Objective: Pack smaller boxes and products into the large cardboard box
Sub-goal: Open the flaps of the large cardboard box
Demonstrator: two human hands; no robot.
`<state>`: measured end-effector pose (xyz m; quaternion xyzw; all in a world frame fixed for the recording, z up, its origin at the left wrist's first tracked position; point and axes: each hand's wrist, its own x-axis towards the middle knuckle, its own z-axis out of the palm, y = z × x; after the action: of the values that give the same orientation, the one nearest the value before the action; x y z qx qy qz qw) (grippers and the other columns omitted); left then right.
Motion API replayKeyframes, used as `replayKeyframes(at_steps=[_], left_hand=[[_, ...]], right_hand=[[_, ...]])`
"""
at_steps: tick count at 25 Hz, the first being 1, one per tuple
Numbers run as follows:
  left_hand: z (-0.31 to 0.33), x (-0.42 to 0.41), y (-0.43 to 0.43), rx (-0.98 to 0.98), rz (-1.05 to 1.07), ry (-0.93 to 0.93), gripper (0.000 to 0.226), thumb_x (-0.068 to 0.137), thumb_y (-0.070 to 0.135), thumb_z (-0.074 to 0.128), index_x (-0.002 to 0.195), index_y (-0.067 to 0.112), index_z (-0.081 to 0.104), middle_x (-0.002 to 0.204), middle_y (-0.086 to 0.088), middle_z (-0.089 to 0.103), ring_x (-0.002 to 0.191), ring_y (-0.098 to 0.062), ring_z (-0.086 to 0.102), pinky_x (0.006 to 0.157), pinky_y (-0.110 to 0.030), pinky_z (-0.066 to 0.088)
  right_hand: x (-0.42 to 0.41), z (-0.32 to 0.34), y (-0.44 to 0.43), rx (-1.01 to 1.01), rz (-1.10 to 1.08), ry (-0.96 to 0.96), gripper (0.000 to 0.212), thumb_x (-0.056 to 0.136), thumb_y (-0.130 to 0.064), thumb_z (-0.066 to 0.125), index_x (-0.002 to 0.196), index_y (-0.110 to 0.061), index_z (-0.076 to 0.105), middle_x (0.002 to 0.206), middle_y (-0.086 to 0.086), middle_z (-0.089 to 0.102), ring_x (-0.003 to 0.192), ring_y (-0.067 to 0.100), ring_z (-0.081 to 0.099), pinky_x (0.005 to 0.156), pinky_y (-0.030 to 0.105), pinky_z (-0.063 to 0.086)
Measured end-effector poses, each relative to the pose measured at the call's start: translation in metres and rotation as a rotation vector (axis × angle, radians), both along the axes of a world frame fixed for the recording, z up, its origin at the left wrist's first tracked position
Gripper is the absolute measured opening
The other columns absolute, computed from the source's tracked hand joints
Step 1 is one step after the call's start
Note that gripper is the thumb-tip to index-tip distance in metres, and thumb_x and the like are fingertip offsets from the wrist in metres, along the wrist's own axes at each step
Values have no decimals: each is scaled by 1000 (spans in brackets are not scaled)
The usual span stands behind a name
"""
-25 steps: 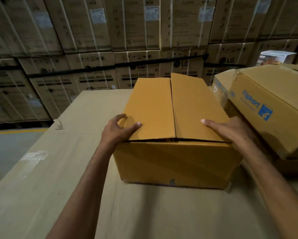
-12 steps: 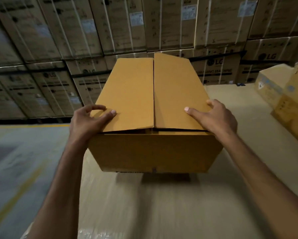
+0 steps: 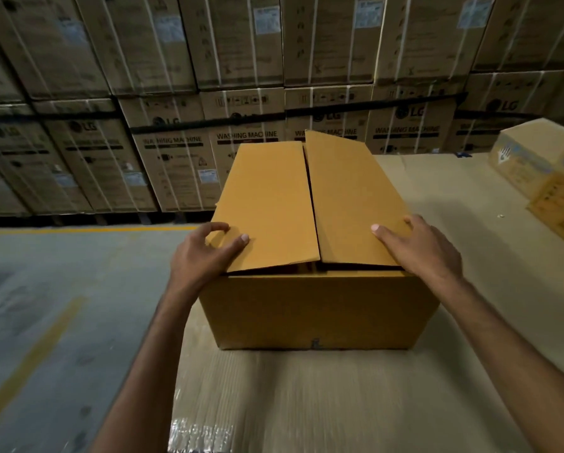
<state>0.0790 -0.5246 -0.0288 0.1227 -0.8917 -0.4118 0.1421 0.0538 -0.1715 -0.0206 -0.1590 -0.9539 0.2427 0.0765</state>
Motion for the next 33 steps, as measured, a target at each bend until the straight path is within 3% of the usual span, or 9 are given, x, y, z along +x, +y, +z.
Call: replayKeyframes(at_steps=[5,10,15,19,21,26,28,30,33], left_hand=[[10,7,0,-54,-203,-10,82,79,85,53,145,36,51,159,-1,40,139,-27,44,103,-48,47],[28,28,4,-3,-511,208,54,88,61,64,138,40,60,155,19,45,143,-4,38,112,-45,42],[41,40,-10,-28,-340,549,42,98,34,62,140,27,61,135,2,67,121,-12,66,85,-39,63],[44,52,-30,-104,-101,770,43,103,26,58,146,22,52,132,2,66,115,-8,68,81,-31,64],[37,55,-35,-21,141,792,44,106,28,55,149,22,50,129,-2,69,110,-9,70,82,-35,64],[-10,62,-59,254,459,542,66,102,26,59,159,20,27,136,-6,65,116,-25,67,95,-49,57],[-26,67,-62,273,517,232,87,100,32,62,163,7,8,167,-18,23,151,-34,30,119,-49,35],[-34,71,-56,129,483,-17,93,99,36,63,162,4,2,169,-21,-11,157,-35,-2,122,-51,19],[-39,68,-42,45,310,-59,71,106,30,52,163,10,14,171,-16,3,158,-31,1,124,-48,15]], right_hand=[[10,5,-55,106,273,178,46,104,-49,47,144,-27,54,156,3,44,146,25,34,120,52,27],[25,34,-131,-186,635,286,52,94,0,56,141,-23,53,136,-7,54,127,14,48,101,34,45],[29,58,-188,-401,767,321,52,99,1,51,142,-27,51,117,-14,54,105,-1,47,86,12,40],[25,59,-233,-344,939,310,45,104,-7,49,144,-29,51,131,-4,63,116,13,60,100,30,52],[21,51,-255,-198,980,262,53,105,-9,48,154,-27,44,154,-5,50,137,19,50,116,34,41],[23,18,-285,99,1070,89,53,110,-18,39,161,-27,32,168,-13,25,154,15,26,125,37,26],[21,8,-287,165,1058,94,47,110,-20,37,156,-24,43,164,-8,36,151,15,31,122,38,29],[21,3,-287,168,1040,91,41,109,-23,38,147,-23,55,156,-3,49,146,18,41,117,40,37],[24,4,-281,109,1032,102,36,109,-22,42,140,-22,61,152,-3,53,142,19,46,114,37,39]])
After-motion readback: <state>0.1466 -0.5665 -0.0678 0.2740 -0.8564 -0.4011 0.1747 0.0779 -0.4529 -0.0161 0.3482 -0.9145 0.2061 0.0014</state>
